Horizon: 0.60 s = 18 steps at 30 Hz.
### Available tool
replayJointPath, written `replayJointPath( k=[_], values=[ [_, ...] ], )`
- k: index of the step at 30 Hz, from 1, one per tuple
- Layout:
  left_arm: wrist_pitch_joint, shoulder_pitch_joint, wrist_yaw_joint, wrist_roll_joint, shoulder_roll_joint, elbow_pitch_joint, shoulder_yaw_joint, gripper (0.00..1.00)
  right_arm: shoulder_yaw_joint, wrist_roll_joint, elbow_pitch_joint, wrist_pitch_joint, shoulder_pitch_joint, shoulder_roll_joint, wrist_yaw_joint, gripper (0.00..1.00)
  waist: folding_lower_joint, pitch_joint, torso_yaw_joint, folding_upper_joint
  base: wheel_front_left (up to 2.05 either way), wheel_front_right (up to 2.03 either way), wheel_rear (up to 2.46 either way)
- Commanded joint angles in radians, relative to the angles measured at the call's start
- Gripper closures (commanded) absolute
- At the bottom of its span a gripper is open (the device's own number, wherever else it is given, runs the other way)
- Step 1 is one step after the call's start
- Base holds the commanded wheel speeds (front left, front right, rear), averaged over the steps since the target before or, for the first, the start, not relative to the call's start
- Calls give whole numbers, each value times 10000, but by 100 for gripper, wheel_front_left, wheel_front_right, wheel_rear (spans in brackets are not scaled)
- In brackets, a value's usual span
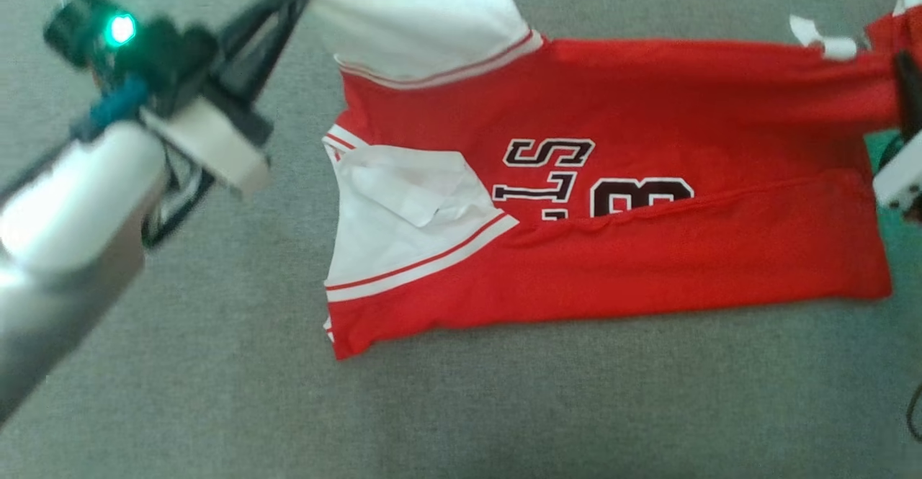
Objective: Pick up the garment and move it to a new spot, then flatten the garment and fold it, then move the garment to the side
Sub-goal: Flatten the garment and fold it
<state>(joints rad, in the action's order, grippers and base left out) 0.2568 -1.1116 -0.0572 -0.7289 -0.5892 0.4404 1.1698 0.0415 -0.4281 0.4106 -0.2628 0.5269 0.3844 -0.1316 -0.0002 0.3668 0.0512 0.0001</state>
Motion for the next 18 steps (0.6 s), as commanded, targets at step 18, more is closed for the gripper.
replayJointPath(
  k=[18],
  values=[
    [48,4072,1761,31,-1391,-3878,-1619,100,1047,335,-1226,290,-2351,-406,9,100,2,-685,466,-1,0,0,0]
  ],
)
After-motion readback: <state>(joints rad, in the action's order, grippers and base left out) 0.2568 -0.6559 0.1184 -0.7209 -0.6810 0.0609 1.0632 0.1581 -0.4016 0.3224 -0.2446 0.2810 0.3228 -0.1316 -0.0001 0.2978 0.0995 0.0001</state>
